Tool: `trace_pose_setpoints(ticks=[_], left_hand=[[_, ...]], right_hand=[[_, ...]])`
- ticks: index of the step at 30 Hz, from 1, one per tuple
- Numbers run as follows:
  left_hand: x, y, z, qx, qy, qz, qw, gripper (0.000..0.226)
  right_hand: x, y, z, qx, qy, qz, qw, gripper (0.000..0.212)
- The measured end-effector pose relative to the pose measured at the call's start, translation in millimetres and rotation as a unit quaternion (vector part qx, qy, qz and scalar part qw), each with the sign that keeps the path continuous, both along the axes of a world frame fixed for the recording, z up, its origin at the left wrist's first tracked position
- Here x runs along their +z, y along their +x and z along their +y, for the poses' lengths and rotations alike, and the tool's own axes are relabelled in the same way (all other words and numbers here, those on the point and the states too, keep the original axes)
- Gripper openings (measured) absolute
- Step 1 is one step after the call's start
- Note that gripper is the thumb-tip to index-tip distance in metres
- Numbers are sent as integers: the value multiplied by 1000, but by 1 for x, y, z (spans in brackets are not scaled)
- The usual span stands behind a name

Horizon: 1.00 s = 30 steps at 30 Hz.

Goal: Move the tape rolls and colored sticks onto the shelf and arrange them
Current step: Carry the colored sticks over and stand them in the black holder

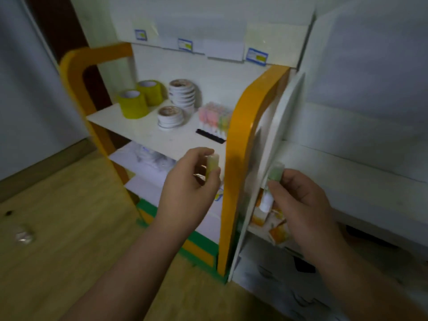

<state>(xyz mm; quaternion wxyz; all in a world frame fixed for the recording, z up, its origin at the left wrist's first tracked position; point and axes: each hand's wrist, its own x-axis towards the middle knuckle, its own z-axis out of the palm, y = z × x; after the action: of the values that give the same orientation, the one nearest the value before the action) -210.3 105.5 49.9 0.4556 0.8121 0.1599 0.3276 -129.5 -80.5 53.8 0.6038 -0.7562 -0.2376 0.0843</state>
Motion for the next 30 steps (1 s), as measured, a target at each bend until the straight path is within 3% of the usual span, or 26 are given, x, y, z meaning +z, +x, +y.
trace_pose_setpoints(ticks=[6, 15, 30], left_hand=[[-4, -30, 59, 38, -40, -4, 998, 28], [-11, -7, 127, 63, -7, 7, 998, 30], [-4, 98, 221, 40, 32, 18, 999, 31]], right_hand=[[-6, -13, 75, 43, 4, -10, 999, 11], [-24, 15, 154, 83, 19, 1, 996, 19], [-40, 85, 254, -28, 75, 17, 997, 17]])
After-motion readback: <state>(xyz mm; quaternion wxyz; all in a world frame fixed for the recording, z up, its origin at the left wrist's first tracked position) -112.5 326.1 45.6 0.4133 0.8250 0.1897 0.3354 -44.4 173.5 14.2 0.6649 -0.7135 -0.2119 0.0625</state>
